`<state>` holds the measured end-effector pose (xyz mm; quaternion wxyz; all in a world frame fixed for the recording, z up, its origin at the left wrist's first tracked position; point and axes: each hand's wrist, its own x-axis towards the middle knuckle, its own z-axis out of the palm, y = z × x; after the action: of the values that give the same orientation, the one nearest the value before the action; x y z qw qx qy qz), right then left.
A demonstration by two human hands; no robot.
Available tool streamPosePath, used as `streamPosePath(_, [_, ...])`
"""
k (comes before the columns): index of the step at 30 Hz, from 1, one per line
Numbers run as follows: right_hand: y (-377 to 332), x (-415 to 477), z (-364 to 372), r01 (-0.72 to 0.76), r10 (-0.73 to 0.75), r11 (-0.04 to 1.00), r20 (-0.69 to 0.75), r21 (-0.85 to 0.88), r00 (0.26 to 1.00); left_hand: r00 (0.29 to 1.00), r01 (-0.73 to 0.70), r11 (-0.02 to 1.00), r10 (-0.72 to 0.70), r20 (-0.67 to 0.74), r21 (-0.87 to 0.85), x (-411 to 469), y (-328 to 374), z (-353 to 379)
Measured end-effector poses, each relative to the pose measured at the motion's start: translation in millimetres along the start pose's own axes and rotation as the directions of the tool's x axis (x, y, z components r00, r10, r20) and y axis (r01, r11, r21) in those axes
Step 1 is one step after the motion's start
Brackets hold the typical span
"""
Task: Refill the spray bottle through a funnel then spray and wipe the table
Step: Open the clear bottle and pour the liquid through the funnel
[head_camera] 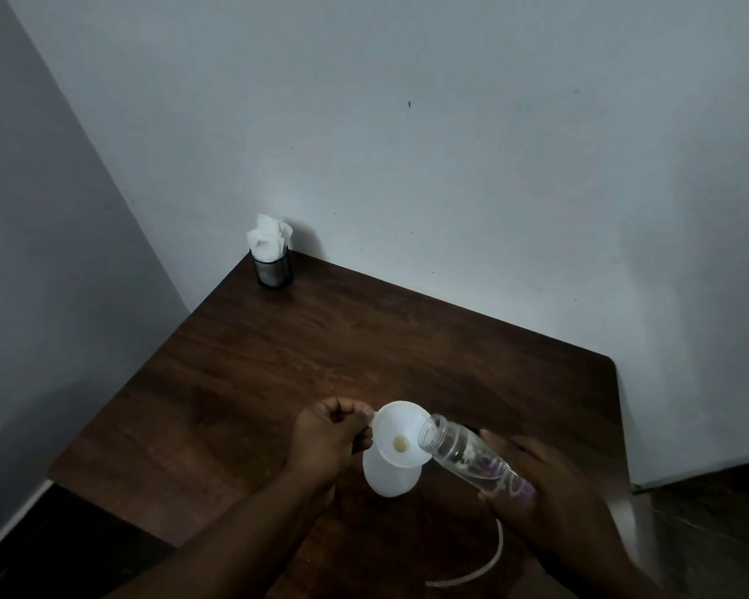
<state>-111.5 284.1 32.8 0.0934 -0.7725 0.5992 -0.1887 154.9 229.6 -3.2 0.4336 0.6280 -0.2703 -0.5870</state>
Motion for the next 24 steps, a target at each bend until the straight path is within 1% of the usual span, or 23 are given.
streamPosePath(5, [5.0,-4.1,-1.4,-0.038,0.038,0.999,0.1,-0.009,0.994,1.0,-0.015,1.0,0.015,-0.01,0.014,-1.0,1.1,1.8])
streamPosePath(14, [6.4,-2.7,-5.8,-0.06,0.069,0.996,0.174,-0.059,0.982,1.0,-0.011,1.0,0.012,-0.012,0.009,-3.6,4.6,2.3])
streamPosePath(20, [9.7,-3.8,-4.6,-0.052,0.064,0.996,0.171,-0.074,0.983,1.0,-0.004,1.0,0.004,-0.016,0.004,-2.4,3.2,1.4])
streamPosePath(24, [8.6,-3.2,-7.4,-0.039,0.053,0.995,0.169,-0.088,0.984,1.0,-0.009,0.999,0.01,-0.022,0.033,-3.4,4.0,1.3])
